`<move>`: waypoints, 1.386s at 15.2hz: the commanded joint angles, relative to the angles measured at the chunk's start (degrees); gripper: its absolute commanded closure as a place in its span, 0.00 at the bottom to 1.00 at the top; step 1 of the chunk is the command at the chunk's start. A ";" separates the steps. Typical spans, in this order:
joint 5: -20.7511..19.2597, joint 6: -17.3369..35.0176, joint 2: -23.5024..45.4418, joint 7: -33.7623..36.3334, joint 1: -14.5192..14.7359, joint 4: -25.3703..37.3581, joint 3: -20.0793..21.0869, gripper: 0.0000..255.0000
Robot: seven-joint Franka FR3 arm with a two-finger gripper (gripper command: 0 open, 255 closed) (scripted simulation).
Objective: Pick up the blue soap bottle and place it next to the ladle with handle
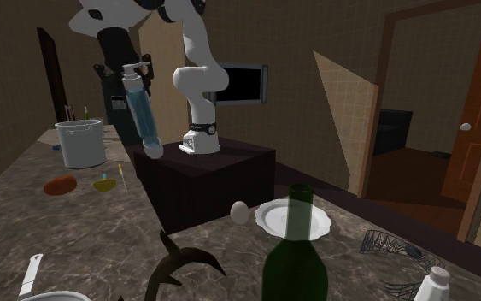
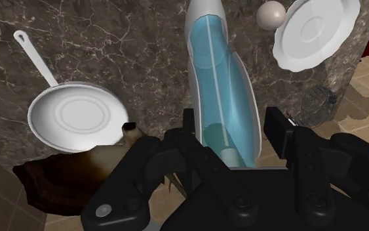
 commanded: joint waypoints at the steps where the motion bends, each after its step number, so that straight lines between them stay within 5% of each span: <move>1: -1.46 -1.00 -1.25 -2.19 -1.72 -0.58 -1.60 1.00; 13: -7.19 -5.31 -2.69 -17.41 -8.26 -0.10 -14.57 1.00; 21: -6.82 -8.22 2.08 -30.45 -5.01 5.55 -29.89 1.00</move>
